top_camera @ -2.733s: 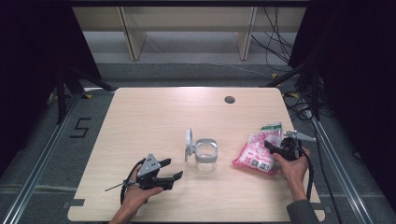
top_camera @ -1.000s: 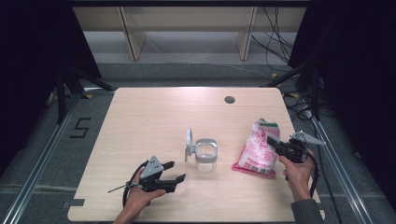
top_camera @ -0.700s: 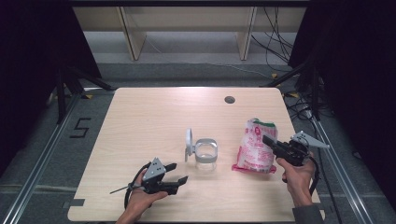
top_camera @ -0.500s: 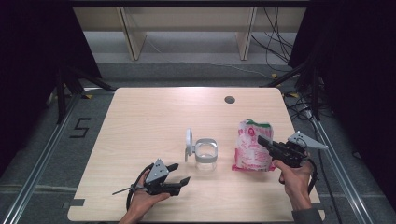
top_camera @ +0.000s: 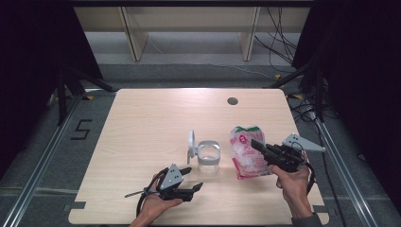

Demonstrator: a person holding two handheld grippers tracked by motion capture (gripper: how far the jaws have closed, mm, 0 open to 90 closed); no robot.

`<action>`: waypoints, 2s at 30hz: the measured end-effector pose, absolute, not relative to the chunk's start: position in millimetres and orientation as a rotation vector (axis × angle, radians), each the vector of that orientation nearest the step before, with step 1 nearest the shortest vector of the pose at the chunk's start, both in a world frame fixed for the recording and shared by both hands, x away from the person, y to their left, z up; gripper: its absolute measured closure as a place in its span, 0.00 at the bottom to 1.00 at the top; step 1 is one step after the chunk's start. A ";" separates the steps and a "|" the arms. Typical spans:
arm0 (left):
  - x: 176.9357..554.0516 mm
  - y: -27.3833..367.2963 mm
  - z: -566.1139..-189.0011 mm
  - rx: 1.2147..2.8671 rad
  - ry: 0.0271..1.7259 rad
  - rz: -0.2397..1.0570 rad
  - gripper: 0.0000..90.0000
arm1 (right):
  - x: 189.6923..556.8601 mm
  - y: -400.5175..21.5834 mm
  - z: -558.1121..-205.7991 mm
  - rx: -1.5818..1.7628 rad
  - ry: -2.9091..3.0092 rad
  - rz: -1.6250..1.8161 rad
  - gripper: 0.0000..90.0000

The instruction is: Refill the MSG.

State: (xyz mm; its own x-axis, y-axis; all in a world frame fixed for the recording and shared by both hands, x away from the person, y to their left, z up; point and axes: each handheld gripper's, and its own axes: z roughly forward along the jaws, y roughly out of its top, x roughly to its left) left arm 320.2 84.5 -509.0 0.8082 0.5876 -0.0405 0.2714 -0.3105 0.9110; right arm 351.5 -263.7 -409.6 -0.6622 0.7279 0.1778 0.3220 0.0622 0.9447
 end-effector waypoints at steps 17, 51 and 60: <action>318.8 -1.8 -507.2 1.934 0.594 0.307 0.34 | 336.7 -251.8 -391.2 0.975 2.004 1.688 1.00; 313.0 -30.5 -518.7 1.745 0.772 0.247 0.81 | 338.9 -220.7 -372.7 0.896 1.998 1.742 1.00; 313.8 -31.5 -513.9 1.647 0.803 0.245 0.82 | 350.4 -204.6 -363.0 0.895 2.007 1.729 1.00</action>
State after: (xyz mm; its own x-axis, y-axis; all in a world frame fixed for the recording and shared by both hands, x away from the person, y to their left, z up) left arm 313.8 -31.5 -513.9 0.7375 0.6203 -0.2670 0.3656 -0.0342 0.9302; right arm 350.4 -204.6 -363.0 -0.7421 0.6553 0.1410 0.2365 0.0592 0.9698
